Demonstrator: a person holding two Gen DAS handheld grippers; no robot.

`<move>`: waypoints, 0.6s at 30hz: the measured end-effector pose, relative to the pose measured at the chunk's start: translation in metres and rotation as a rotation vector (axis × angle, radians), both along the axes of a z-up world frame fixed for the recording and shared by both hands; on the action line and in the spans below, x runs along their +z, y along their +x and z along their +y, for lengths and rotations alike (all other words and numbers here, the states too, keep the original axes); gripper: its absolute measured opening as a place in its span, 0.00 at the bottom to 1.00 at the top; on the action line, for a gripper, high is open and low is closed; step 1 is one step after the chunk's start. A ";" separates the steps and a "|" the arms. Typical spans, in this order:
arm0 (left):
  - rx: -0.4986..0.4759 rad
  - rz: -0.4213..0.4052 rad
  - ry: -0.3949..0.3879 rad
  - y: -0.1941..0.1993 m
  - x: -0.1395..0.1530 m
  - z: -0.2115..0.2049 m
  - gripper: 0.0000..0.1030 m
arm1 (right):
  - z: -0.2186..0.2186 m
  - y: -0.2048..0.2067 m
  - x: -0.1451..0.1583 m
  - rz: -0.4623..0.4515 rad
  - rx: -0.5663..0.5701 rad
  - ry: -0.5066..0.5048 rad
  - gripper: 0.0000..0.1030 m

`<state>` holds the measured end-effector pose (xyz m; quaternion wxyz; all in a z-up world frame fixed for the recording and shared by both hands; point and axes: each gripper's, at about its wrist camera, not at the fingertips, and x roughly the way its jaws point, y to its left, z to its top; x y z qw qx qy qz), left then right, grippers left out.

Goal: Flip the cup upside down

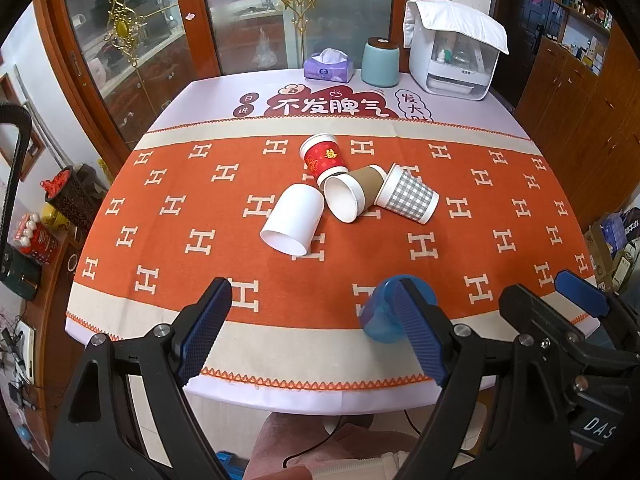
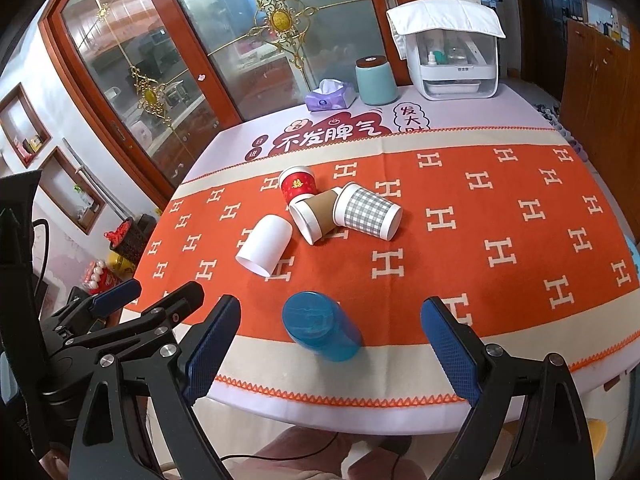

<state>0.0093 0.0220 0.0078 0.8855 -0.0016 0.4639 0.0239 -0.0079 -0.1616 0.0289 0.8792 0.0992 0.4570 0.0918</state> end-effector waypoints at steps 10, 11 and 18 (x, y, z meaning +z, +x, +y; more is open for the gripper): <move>0.000 0.000 0.000 0.000 -0.001 0.001 0.79 | 0.003 -0.001 -0.003 0.001 0.000 0.001 0.90; 0.000 0.001 0.000 0.000 -0.001 0.001 0.79 | 0.003 -0.001 -0.003 0.001 0.001 0.001 0.90; 0.000 0.001 0.000 0.000 -0.001 0.001 0.79 | 0.005 -0.001 -0.006 0.005 0.001 0.003 0.90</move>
